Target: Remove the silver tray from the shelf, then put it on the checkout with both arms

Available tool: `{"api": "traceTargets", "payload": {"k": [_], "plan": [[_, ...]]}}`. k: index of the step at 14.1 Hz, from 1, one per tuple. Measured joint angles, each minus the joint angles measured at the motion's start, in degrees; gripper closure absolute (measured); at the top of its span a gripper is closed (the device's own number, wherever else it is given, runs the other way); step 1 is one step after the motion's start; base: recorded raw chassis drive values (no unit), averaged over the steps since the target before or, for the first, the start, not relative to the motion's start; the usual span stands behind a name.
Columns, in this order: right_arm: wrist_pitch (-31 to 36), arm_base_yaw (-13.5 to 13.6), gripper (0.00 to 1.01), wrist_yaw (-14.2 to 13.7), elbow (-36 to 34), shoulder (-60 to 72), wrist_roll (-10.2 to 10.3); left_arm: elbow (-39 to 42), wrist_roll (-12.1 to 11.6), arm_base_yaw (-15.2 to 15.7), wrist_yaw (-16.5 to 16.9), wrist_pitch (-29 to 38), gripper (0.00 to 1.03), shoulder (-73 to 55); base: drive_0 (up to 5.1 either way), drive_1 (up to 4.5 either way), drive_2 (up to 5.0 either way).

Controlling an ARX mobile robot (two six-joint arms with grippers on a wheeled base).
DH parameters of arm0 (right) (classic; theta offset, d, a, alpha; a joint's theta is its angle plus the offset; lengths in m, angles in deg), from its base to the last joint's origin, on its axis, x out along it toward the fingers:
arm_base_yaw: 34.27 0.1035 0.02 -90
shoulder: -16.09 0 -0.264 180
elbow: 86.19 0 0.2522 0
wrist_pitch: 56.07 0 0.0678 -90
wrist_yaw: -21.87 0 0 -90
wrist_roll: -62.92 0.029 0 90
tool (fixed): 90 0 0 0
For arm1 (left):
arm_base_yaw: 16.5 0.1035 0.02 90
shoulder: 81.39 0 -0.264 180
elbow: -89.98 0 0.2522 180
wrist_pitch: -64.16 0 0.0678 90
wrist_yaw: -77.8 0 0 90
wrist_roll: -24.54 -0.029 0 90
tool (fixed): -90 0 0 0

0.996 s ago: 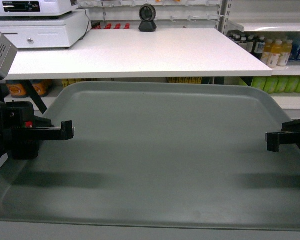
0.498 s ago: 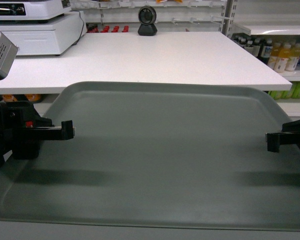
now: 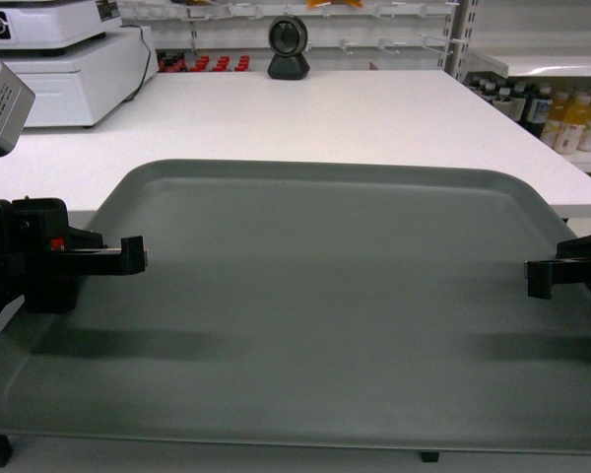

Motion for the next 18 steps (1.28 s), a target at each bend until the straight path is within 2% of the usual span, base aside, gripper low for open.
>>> {"api": "traceTargets", "payload": {"k": [18], "plan": [[-0.04, -0.22, 0.98, 0.11, 0.07, 0.00, 0.00, -0.04, 0.00, -0.11, -0.02, -0.20, 1.00, 0.00, 0.0, 4.29, -4.3]]}}
